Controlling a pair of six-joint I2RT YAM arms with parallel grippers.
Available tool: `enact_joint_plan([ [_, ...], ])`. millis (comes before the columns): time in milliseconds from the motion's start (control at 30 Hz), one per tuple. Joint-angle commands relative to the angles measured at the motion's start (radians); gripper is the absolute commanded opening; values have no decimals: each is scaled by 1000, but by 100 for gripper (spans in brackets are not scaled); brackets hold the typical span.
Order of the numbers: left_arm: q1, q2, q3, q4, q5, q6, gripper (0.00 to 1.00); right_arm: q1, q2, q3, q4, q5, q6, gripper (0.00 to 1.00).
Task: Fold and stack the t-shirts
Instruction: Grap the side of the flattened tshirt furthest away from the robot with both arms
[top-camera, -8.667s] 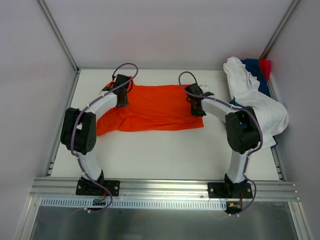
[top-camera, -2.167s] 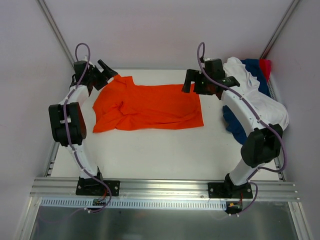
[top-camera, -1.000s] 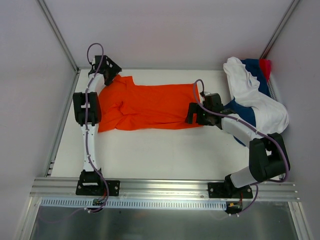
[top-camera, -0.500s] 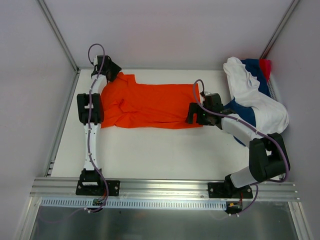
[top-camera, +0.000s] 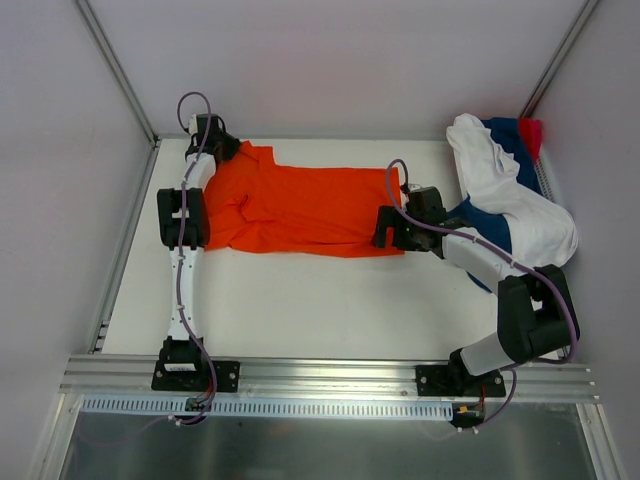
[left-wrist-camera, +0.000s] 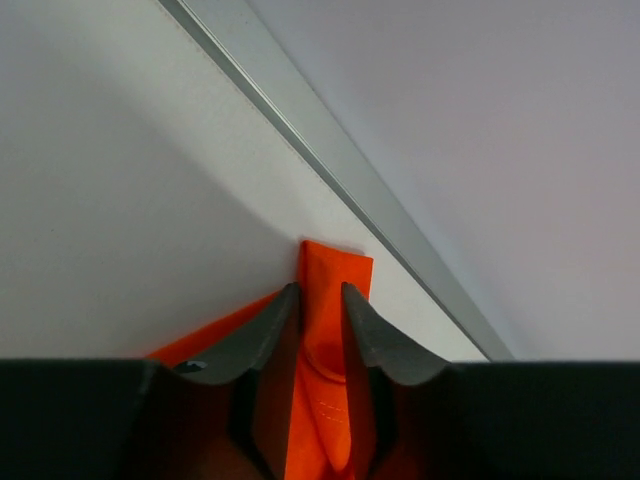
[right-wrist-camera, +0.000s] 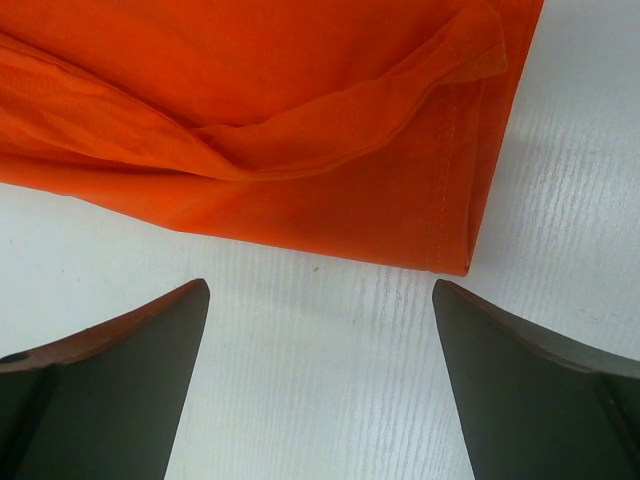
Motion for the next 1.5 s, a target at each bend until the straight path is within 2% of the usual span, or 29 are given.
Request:
enact_joint_plan([
  [0, -5, 37, 24, 7, 37, -21, 22, -1, 7, 33, -1, 11, -21, 100],
  [33, -5, 40, 27, 11, 42, -33, 19, 0, 5, 33, -1, 11, -20, 99],
  [67, -3, 46, 28, 16, 51, -40, 8, 0, 7, 33, -1, 13, -18, 100],
  [100, -3, 55, 30, 28, 62, -46, 2, 0, 8, 33, -1, 16, -20, 99],
  [133, -5, 58, 39, 31, 76, -50, 0, -1, 10, 33, -1, 18, -20, 99],
  [433, -3, 25, -1, 54, 111, 5, 0, 0, 24, 31, 5, 53, -21, 99],
  [567, -2, -31, -96, 172, 134, 69, 0, -1, 28, 46, 25, 148, -6, 100],
  [667, 15, -12, -131, 246, 215, 36, 0, -7, 88, 146, 27, 171, 6, 99],
  [733, 20, -3, -131, 274, 255, 37, 0, -20, 148, 287, 19, 165, -10, 99],
  [800, 23, -21, -184, 346, 293, 48, 0, -43, 269, 402, 10, 171, -43, 99],
  [867, 28, -40, -241, 399, 309, 36, 0, -72, 370, 587, 5, 116, -47, 100],
  [900, 29, -66, -267, 419, 310, 28, 0, -105, 489, 656, -5, 72, -29, 99],
  [933, 29, -74, -318, 463, 312, 25, 0, -124, 551, 798, -33, 39, -12, 100],
  [1000, 37, -77, -335, 481, 324, 19, 0, -168, 722, 940, -76, -27, 40, 100],
  [1067, 38, -83, -349, 525, 352, 19, 0, -190, 809, 1101, -128, -50, 62, 99],
  [1233, 44, -107, -449, 665, 378, 5, 0, -245, 924, 1183, -119, -24, 92, 99],
  [1467, 44, -87, -407, 642, 396, 9, 0, -274, 920, 1131, -67, -31, 135, 99],
])
